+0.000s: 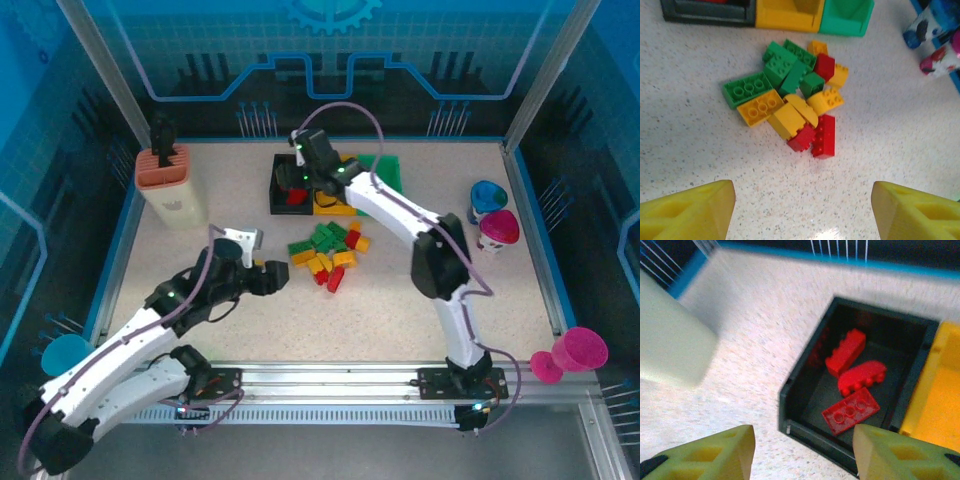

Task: Sort the legos into containers by color
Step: Pick up the lego from the middle-left of the table.

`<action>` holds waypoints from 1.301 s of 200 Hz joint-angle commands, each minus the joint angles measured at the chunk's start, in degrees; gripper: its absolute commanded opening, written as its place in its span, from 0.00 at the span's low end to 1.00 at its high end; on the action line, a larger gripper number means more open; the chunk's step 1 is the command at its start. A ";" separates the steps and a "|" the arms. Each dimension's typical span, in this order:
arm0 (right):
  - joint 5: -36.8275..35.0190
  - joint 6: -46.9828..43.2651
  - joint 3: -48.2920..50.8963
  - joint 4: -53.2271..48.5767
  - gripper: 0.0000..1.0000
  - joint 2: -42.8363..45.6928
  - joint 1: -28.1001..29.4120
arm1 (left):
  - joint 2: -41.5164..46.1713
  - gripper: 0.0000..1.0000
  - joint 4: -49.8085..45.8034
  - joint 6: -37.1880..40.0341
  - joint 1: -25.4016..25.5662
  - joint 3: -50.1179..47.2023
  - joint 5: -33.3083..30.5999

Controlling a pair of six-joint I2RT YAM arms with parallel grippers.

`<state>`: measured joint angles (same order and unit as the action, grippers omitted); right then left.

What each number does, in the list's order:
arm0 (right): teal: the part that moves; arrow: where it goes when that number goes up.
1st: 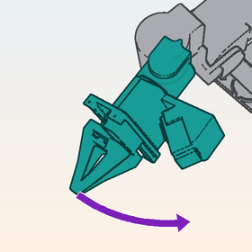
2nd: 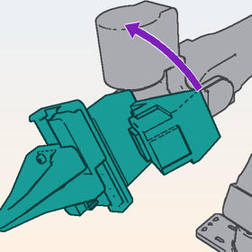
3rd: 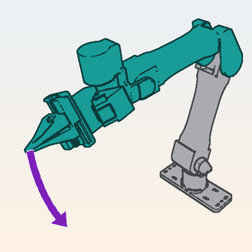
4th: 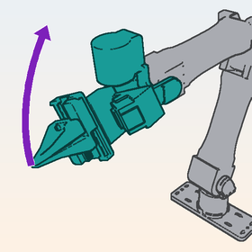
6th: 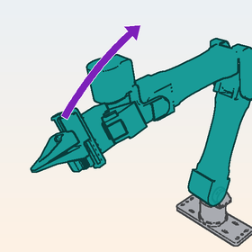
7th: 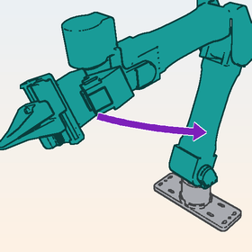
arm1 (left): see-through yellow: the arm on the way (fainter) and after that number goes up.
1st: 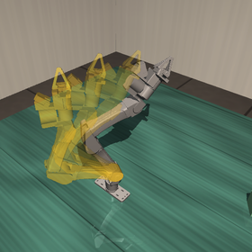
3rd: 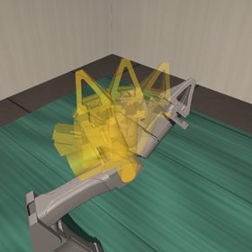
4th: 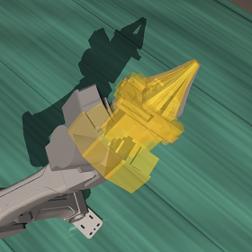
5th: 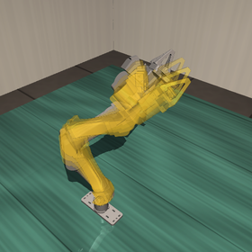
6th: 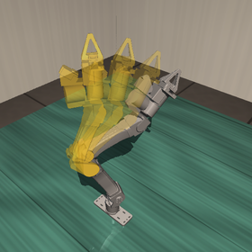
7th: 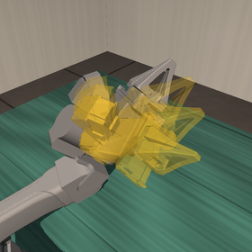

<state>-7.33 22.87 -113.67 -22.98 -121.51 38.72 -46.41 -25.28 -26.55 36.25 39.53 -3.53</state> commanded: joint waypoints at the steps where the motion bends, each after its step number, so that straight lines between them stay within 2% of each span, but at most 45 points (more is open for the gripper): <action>1: -1.15 -0.99 6.89 5.44 0.57 10.04 0.40 | -4.26 0.73 -0.97 3.30 2.84 3.45 1.18; 61: -5.16 1.75 35.19 14.34 0.60 32.67 -1.83 | -24.92 0.70 1.50 3.53 13.89 10.97 -1.02; 104: -6.03 4.92 49.48 16.36 0.62 44.43 -5.15 | -36.85 0.66 1.10 1.81 15.69 16.58 -1.67; 181: -6.29 8.46 61.61 17.66 0.62 51.93 -7.47 | -49.80 0.64 -1.08 1.63 15.87 24.03 -3.70; 260: -5.64 9.72 67.97 17.53 0.62 56.94 -9.53 | -56.59 0.62 -3.90 1.63 15.86 28.81 -6.94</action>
<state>-12.88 31.33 -47.09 -6.76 -66.39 30.28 -101.32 -26.85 -24.08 51.72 65.89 -8.99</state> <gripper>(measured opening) 0.617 0.620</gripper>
